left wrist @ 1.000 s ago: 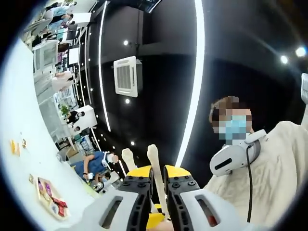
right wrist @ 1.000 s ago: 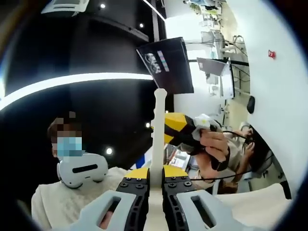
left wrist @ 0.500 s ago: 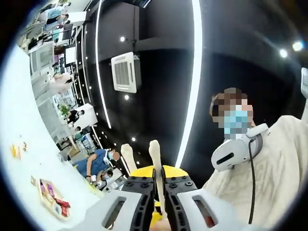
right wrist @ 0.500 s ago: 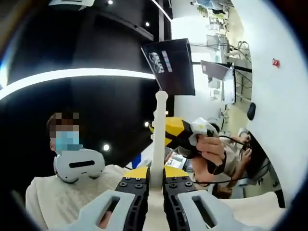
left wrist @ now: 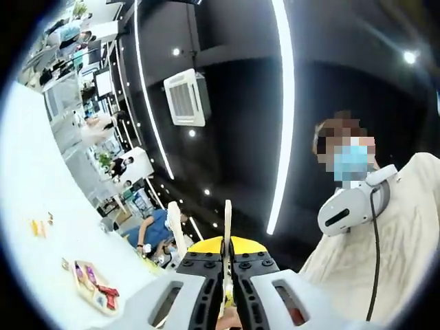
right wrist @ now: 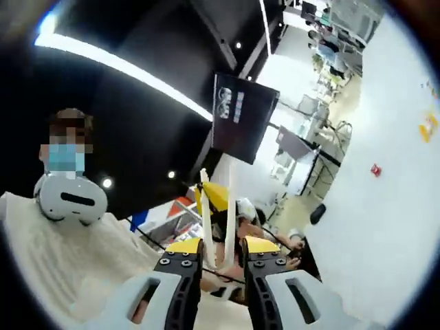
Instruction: Place the target food into the container with the food tongs after gripping and lifting it, then release it inside without dropping or visibly crushing the food.
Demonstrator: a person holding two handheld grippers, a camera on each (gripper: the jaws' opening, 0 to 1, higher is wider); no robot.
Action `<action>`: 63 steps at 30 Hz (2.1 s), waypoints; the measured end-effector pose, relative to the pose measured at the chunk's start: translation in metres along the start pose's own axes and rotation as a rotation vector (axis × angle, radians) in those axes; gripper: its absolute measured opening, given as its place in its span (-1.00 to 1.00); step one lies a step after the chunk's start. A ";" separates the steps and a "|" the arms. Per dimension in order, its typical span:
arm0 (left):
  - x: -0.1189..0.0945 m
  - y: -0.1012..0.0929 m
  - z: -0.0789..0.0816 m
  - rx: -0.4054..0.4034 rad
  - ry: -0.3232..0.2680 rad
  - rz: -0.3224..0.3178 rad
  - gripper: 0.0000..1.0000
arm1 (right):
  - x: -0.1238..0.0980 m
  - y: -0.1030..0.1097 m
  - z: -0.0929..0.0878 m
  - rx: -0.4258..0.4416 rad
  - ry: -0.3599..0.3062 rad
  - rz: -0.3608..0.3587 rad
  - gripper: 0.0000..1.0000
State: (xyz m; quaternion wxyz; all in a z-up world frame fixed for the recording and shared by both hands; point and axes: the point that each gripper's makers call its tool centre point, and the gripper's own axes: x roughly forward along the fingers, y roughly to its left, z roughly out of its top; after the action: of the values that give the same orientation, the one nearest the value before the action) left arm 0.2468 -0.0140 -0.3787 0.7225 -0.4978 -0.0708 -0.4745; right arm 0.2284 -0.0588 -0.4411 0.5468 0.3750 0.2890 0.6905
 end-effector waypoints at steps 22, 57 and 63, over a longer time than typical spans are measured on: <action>-0.008 0.059 0.018 0.096 -0.064 0.370 -1.00 | -0.021 -0.044 0.023 -0.346 -0.160 -0.381 -0.02; 0.012 0.078 -0.016 -0.134 -0.232 0.346 -1.00 | 0.004 -0.055 0.057 -0.039 -0.492 -0.197 -0.54; 0.009 0.079 -0.020 -0.116 -0.192 0.354 -1.00 | 0.002 -0.055 0.054 -0.059 -0.430 -0.224 -0.56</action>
State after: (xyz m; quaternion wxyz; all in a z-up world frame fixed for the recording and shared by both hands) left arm 0.3040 -0.0309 -0.4355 0.7546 -0.5863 -0.0234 -0.2937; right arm 0.3027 -0.0442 -0.4554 0.6798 0.4629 0.1852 0.5379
